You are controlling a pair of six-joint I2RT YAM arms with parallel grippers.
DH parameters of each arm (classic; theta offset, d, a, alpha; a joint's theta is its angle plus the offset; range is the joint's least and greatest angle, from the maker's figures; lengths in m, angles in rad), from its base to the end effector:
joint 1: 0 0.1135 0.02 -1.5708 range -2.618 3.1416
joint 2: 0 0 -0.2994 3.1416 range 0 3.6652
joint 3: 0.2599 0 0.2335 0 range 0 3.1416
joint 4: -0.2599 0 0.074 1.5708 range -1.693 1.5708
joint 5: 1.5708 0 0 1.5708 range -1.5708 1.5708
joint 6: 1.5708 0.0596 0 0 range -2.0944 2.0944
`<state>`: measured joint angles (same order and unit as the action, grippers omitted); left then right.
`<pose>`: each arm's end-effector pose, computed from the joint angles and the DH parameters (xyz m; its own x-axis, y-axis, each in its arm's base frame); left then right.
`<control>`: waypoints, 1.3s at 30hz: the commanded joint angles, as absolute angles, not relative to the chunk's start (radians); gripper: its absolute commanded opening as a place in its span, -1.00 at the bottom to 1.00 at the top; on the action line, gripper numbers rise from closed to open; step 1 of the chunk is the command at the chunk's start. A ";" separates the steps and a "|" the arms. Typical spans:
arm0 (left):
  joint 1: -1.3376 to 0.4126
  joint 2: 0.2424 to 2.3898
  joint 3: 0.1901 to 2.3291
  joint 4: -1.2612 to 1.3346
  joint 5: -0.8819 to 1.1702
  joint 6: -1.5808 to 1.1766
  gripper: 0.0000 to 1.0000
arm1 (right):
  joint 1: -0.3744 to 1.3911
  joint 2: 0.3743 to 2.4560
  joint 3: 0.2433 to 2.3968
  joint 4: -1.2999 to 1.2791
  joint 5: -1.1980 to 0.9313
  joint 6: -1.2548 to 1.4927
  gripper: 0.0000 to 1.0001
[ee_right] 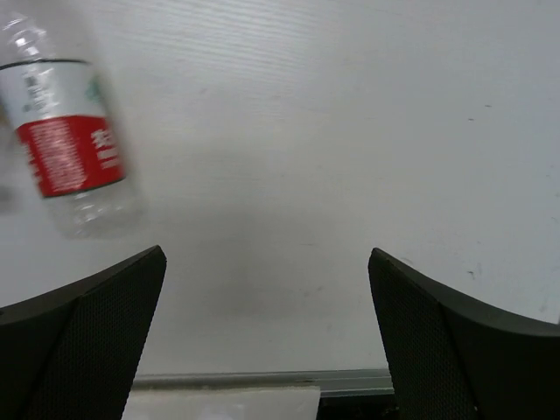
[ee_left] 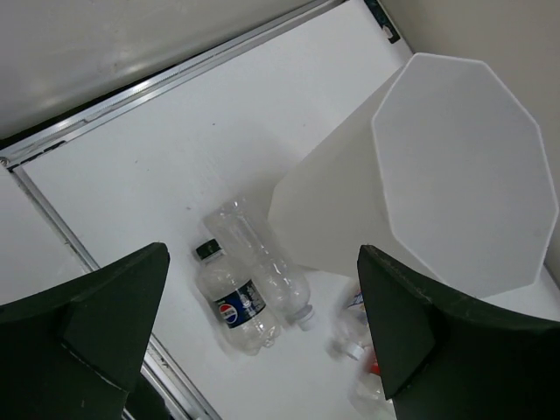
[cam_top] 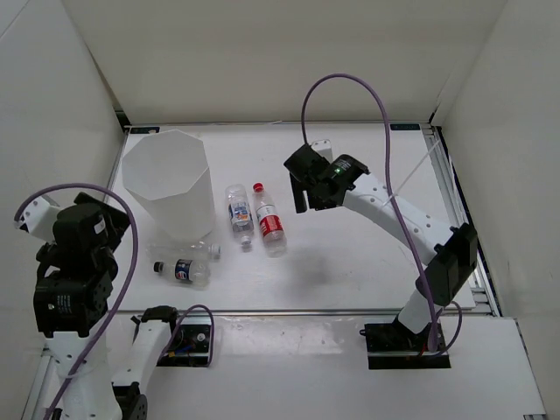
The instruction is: Put the plastic bottles in the bin
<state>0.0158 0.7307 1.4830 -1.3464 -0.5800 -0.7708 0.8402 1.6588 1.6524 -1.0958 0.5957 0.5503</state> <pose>0.0229 0.0330 0.4420 -0.0759 -0.5840 -0.8082 -0.7251 0.5887 -0.3573 0.2438 0.2220 0.3603 -0.7414 -0.1788 -0.6468 -0.0700 0.9792 -0.1905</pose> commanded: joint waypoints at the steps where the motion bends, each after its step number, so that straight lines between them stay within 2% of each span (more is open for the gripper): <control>1: 0.018 0.661 1.450 -1.427 -0.612 -0.779 1.00 | 0.818 1.663 1.715 -1.028 0.396 0.448 1.00; 6: 0.018 0.545 1.375 -1.382 -0.539 -0.723 1.00 | 0.775 1.741 1.773 -0.994 0.240 0.425 1.00; 17: 0.018 0.574 1.272 -1.411 -0.512 -0.646 1.00 | 0.634 2.081 1.959 -0.879 -0.134 0.440 1.00; 24: 0.018 0.595 1.253 -1.411 -0.512 -0.647 1.00 | 0.634 2.210 1.997 -0.798 -0.288 0.459 1.00; 34: 0.018 0.595 1.253 -1.420 -0.503 -0.647 1.00 | 0.634 2.303 1.962 -0.770 -0.357 0.468 1.00; 39: 0.018 0.595 1.235 -1.420 -0.503 -0.657 1.00 | 0.601 2.313 1.905 -0.779 -0.396 0.477 0.74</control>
<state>0.0166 0.5922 1.2488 -1.3540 -0.5098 -0.6590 0.6235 2.3108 1.9278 -0.7795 -0.3473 0.4767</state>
